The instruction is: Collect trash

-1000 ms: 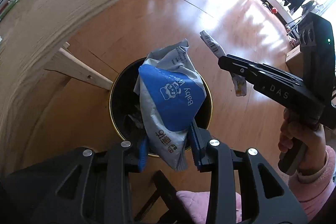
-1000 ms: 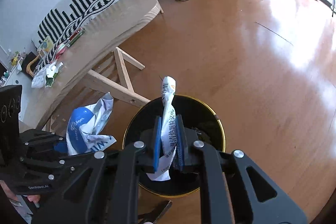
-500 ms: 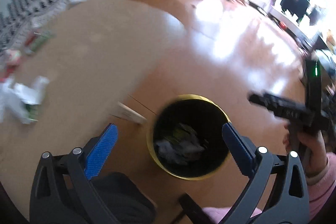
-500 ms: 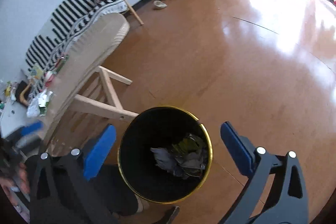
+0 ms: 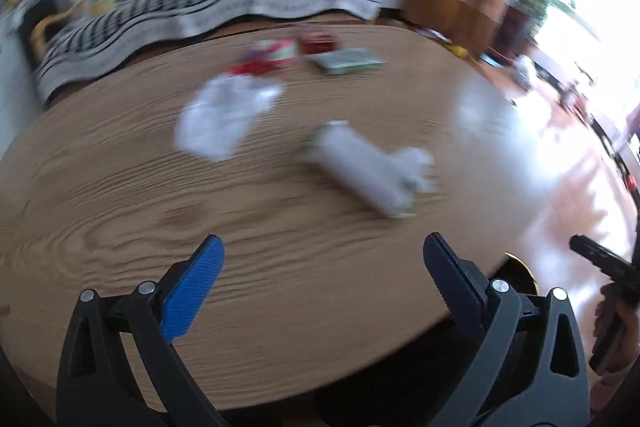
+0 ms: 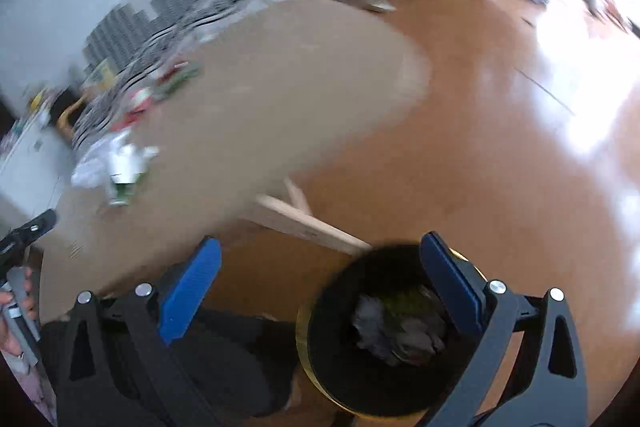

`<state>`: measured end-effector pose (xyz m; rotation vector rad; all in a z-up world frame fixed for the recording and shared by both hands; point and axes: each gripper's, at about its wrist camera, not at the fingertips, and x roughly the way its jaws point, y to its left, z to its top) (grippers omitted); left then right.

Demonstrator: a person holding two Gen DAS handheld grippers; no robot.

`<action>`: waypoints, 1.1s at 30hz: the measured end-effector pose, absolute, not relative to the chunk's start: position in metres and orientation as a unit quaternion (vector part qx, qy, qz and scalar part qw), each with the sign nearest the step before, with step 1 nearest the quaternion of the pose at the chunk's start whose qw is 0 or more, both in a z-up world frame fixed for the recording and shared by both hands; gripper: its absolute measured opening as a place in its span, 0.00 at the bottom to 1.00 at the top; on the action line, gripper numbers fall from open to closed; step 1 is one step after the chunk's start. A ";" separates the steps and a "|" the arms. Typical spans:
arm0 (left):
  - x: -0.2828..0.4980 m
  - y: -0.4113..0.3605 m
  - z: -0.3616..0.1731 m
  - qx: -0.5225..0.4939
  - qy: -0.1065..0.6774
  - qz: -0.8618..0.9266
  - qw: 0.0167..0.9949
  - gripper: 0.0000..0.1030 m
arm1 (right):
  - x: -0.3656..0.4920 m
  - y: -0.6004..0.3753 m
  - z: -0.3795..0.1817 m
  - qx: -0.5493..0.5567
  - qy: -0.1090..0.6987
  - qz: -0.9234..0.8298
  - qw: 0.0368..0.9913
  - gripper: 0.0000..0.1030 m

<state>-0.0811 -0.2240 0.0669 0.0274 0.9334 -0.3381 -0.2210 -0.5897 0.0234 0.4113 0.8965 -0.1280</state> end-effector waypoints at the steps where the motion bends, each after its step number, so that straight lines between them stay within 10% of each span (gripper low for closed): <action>1: -0.078 -0.211 0.064 0.007 0.451 -0.151 0.880 0.94 | -0.204 -0.571 0.030 0.178 0.431 -0.041 0.884 0.94; 17: 0.015 -0.171 0.035 -0.010 0.466 -0.114 0.877 0.94 | -0.038 -0.349 0.033 -0.098 0.460 0.107 0.876 0.94; 33: 0.087 -0.192 0.003 -0.019 0.463 -0.148 0.874 0.93 | 0.005 -0.359 -0.002 -0.047 0.483 0.071 0.871 0.95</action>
